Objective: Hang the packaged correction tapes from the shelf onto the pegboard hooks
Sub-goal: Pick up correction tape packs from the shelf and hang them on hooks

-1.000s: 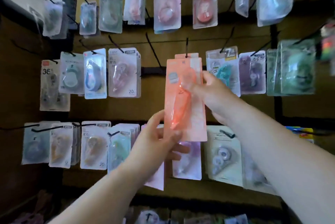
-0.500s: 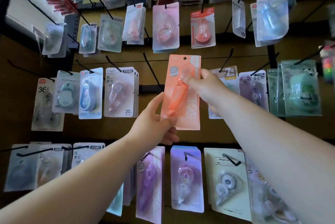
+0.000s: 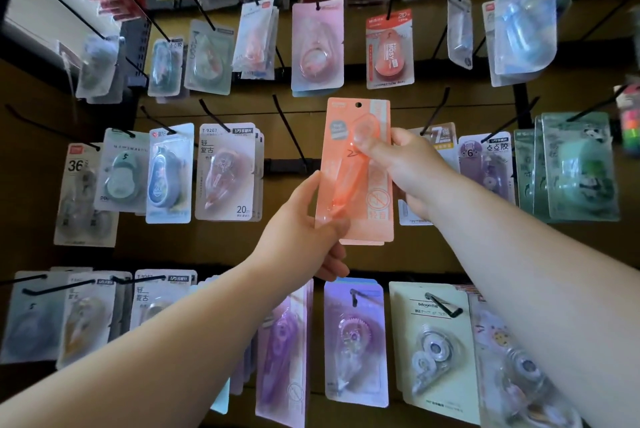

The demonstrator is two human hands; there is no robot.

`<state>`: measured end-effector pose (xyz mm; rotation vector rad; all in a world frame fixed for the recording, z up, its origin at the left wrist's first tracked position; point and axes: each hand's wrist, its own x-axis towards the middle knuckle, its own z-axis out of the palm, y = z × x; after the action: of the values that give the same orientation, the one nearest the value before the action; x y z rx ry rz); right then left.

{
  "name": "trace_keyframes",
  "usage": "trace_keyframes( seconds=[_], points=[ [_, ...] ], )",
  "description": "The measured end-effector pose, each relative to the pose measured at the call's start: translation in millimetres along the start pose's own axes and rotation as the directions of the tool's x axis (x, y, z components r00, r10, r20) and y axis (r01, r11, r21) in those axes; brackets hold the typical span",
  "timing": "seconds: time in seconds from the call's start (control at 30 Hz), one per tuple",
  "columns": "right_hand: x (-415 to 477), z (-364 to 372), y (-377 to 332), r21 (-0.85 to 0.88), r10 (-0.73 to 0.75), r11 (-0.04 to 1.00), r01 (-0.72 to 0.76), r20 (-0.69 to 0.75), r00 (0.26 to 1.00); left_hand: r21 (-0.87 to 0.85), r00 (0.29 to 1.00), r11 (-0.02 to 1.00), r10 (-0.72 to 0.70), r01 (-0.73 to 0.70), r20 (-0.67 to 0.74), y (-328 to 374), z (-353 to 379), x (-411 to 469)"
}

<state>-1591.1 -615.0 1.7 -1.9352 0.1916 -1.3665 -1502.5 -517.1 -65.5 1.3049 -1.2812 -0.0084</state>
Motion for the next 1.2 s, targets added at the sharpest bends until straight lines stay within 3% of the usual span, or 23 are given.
trace_keyframes(
  seconds=[0.43, 0.83, 1.2],
  points=[
    [0, 0, 1, 0.024, 0.009, 1.0, -0.009, 0.015, 1.0, -0.033, 0.999, 0.999, 0.024, -0.025, -0.026, -2, 3, -2],
    [9, 9, 19, -0.037, 0.13, 0.991, -0.13, 0.001, 0.992, 0.044, 0.998, 0.998, -0.05, 0.052, -0.032, -28, 9, 18],
    [38, 7, 56, -0.259, 0.056, 0.963, -0.077, -0.087, 0.995, 0.142, 0.997, 0.987, -0.066, 0.071, -0.044, -70, 42, 67]
  ],
)
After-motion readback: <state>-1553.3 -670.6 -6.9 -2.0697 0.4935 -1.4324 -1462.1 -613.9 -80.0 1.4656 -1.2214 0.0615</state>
